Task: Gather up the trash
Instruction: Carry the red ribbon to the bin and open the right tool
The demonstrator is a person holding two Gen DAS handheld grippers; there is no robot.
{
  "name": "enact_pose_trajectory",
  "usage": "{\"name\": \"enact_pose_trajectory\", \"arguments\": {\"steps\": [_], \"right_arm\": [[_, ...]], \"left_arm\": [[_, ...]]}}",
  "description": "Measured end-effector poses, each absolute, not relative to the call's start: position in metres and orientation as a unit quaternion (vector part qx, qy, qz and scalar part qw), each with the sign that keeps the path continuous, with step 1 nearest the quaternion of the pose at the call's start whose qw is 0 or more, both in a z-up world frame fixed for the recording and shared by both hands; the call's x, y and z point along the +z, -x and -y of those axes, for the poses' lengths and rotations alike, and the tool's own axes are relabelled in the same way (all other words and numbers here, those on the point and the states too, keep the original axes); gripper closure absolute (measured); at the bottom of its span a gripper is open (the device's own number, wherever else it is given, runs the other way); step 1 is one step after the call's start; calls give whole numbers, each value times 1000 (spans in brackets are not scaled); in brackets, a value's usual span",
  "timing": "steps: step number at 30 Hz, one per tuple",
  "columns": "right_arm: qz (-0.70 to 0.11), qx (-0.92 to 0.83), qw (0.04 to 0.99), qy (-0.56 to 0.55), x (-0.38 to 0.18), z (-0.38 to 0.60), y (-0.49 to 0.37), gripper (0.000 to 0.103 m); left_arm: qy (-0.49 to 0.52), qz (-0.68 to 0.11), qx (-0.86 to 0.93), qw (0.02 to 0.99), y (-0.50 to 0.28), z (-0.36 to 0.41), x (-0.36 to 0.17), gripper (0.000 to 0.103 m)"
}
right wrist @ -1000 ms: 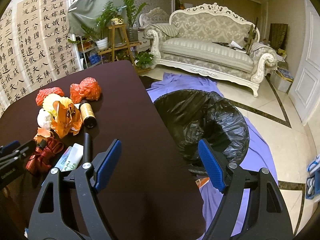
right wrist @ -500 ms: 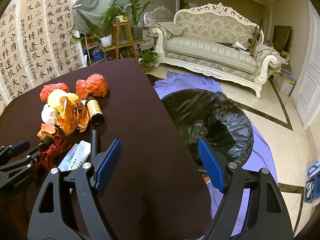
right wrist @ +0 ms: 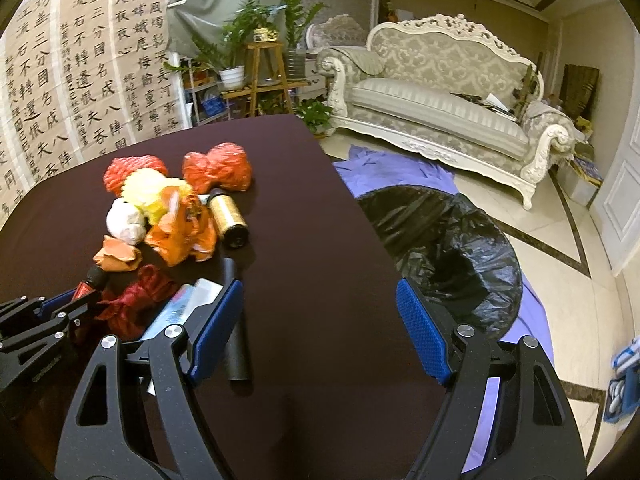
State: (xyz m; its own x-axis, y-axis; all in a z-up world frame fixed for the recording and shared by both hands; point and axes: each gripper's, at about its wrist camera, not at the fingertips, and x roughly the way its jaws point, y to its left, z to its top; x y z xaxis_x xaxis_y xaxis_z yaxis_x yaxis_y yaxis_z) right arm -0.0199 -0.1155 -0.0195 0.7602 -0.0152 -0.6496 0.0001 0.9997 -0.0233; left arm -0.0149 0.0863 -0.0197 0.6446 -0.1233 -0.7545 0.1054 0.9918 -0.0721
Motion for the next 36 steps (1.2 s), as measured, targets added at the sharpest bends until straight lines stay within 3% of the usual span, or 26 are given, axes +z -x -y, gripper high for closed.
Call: {"name": "enact_pose_trajectory", "arguments": {"steps": [6, 10, 16, 22, 25, 36], "right_arm": [[-345, 30, 938, 26, -16, 82, 21, 26], [-354, 63, 933, 29, -17, 57, 21, 36], [-369, 105, 922, 48, -23, 16, 20, 42], [-403, 120, 905, 59, -41, 0, 11, 69], [-401, 117, 907, 63, -42, 0, 12, 74], [-363, 116, 923, 45, -15, 27, 26, 75]], "left_arm": [[1, -398, -8, 917, 23, -116, -14, 78], [16, -399, 20, 916, 22, -141, -17, 78], [37, -398, 43, 916, 22, -172, -20, 78], [47, -400, 36, 915, 25, -176, -25, 78], [49, -401, 31, 914, 27, -175, -26, 78], [49, -384, -3, 922, 28, -150, -12, 78]]}}
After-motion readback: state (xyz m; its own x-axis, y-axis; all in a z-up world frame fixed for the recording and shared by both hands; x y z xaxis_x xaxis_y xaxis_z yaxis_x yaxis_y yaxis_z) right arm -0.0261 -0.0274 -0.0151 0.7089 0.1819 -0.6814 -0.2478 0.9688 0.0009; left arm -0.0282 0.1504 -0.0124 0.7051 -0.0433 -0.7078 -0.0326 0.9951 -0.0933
